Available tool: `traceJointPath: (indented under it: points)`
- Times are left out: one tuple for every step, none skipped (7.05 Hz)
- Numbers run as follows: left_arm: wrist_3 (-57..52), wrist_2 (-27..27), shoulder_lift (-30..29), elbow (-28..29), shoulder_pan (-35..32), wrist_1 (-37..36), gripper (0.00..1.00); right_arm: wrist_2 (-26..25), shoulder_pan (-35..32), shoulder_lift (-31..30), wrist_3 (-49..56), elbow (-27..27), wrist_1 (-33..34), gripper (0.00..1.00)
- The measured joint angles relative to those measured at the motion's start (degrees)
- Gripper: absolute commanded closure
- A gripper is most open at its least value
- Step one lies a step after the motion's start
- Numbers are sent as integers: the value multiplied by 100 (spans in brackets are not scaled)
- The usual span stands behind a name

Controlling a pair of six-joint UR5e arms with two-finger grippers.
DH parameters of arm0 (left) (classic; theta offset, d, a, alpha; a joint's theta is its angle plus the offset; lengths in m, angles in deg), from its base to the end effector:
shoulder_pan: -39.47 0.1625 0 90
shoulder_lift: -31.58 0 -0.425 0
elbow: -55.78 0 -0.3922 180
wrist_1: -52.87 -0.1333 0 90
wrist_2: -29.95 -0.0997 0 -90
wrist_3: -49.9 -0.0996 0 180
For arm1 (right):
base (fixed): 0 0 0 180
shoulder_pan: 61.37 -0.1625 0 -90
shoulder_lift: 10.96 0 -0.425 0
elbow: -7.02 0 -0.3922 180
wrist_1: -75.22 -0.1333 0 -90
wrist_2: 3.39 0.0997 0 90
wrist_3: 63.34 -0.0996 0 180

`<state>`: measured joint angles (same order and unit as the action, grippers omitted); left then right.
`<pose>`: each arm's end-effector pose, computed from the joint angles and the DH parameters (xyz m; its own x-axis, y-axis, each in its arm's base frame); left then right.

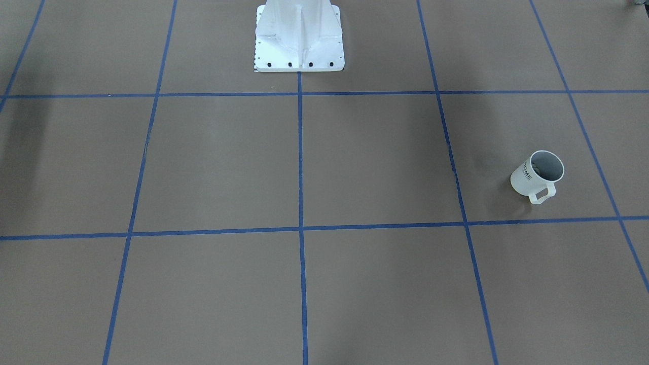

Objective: Left arm hands cup to right arm to dump lemon

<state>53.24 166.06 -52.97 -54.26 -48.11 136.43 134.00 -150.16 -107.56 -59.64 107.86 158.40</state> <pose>-0.0426 -0.4499 0.5410 0.6896 0.0735 -0.7204 -0.0016 0.9950 0.1000 0.0504 -0.4542 0.6027 0.6711 -0.2184 0.7084 0.0642 0.9691 0.2380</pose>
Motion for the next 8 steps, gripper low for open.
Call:
traceJointPath:
  points:
    - [49,14,-15,92,10,11,0,-6,-42,-65,0,47,51,0]
    - [117,28,-36,272,26,42,0,-9,-59,-72,0,89,171,0]
    - [140,34,-34,385,39,67,0,-6,-64,-62,-1,115,293,0]
    - [144,39,-19,404,47,82,0,5,-66,-59,-3,131,365,0]
    - [144,43,-15,398,55,89,0,17,-68,-66,-2,161,395,0]
    - [136,45,-14,395,105,142,0,18,-68,-87,-2,223,405,0]
    - [158,46,-12,401,255,244,0,15,-68,-105,-6,273,408,0]
    - [234,40,-29,417,490,350,0,13,-68,-125,-6,316,410,0]
